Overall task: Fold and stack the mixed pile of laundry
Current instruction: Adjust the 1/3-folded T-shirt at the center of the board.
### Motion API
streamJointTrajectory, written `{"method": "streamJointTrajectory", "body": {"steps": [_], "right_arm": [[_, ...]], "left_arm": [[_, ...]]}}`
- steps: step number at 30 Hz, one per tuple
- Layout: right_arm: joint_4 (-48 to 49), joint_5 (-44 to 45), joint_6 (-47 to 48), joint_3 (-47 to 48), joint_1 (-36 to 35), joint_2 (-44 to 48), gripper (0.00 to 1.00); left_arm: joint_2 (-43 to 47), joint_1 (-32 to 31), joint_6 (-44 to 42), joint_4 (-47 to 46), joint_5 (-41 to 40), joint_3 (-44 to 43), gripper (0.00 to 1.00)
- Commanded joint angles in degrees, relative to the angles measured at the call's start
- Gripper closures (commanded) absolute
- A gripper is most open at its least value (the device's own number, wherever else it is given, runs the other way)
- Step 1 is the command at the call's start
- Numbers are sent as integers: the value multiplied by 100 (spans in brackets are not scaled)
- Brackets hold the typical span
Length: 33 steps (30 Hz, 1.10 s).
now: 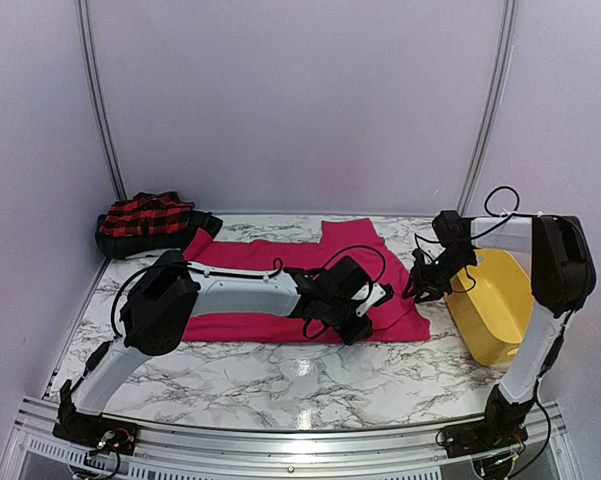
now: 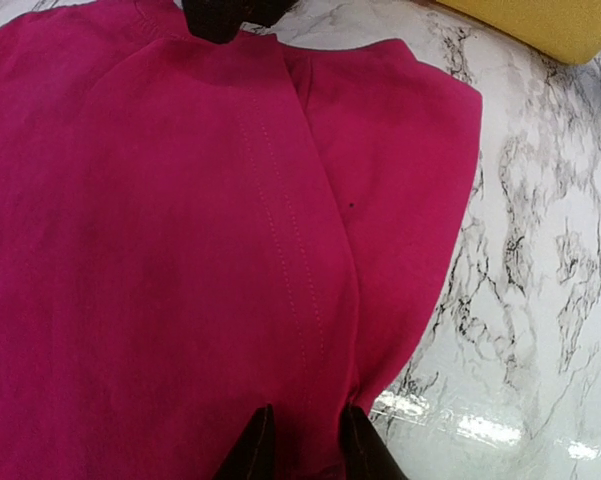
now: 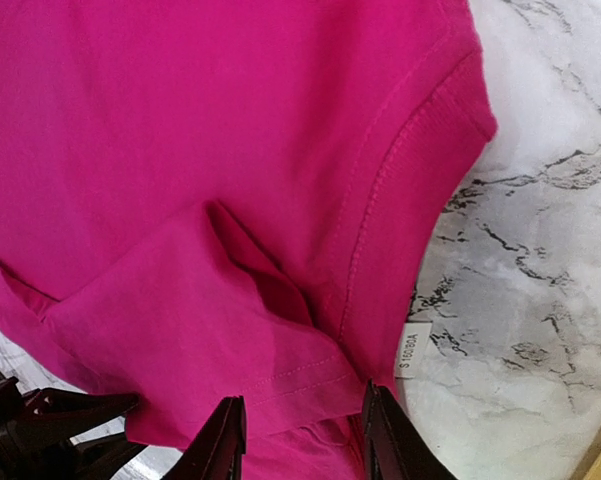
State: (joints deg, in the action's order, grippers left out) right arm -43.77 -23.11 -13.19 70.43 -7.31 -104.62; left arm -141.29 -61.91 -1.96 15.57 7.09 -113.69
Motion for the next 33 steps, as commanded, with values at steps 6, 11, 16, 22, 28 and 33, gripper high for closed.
{"method": "streamJointTrajectory", "body": {"steps": [6,11,16,22,28,33], "right_arm": [[3,77,80,127,54,-161,66],[13,214,117,120,54,-264,67],[-1,393,124,154,55,-330,67],[-1,209,116,239,54,-324,80],[-85,120,106,341,53,-236,100],[-111,80,93,443,54,-226,100]], "left_arm": [[186,83,103,-169,241,-184,67],[157,88,143,-169,225,-162,68],[139,91,156,-175,262,-178,69],[164,112,158,-169,229,-168,69],[251,229,160,-169,250,-159,75],[278,284,160,-169,405,-213,90]]}}
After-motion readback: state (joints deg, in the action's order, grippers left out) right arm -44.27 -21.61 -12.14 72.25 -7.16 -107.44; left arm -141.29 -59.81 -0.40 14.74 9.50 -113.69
